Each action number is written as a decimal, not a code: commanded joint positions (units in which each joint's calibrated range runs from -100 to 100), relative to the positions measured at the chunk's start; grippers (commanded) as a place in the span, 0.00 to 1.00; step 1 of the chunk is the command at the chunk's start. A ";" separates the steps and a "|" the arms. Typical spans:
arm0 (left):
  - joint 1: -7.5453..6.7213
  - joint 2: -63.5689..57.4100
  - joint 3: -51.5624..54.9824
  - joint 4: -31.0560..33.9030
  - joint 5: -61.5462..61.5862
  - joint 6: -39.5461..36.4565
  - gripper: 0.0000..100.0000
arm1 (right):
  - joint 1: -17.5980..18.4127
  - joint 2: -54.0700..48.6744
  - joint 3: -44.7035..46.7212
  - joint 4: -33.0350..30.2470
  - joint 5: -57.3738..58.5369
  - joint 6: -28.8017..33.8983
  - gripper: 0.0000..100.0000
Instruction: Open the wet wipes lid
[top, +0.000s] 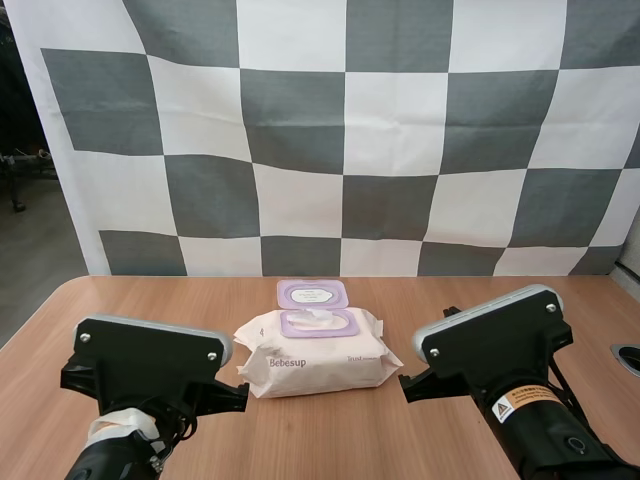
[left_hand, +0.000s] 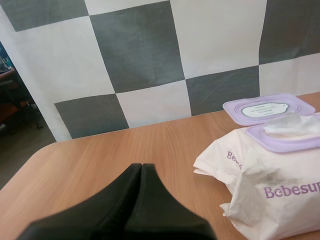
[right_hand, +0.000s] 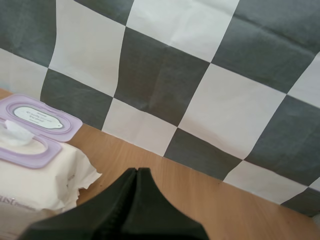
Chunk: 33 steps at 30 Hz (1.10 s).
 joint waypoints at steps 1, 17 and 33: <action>-0.82 0.00 0.00 -0.01 -0.12 -3.92 0.00 | 0.01 0.02 0.00 5.26 4.04 -0.01 0.00; -4.01 0.00 0.00 2.07 -0.12 -4.33 0.00 | -0.52 0.02 0.00 4.03 5.86 -0.35 0.00; -4.01 0.00 0.00 1.51 -1.09 -12.43 0.00 | -0.36 -13.99 0.00 4.03 1.67 -0.35 0.00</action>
